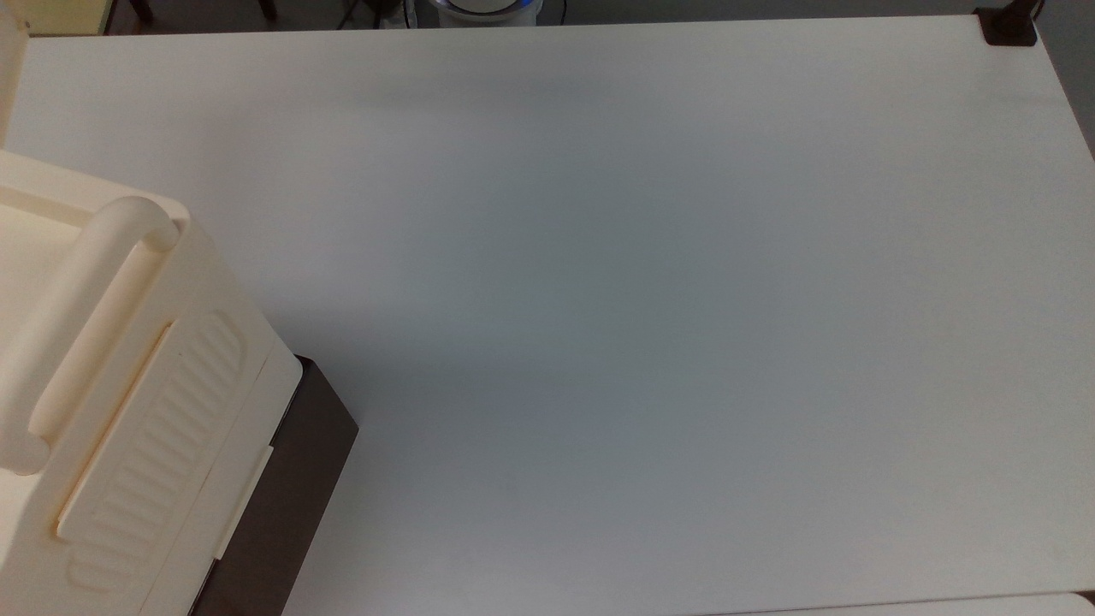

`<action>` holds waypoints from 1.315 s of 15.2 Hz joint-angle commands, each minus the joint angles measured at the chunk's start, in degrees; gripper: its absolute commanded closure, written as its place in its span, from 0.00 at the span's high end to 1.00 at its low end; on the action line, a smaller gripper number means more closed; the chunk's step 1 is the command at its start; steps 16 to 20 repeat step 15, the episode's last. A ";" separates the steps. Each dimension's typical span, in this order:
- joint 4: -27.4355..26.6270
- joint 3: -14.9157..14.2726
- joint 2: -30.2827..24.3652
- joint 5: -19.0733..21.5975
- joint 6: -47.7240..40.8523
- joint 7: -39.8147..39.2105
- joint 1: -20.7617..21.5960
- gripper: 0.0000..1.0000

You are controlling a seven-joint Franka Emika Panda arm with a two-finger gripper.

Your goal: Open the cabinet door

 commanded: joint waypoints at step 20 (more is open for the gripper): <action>-3.55 1.24 7.18 -5.03 5.08 2.12 7.24 1.00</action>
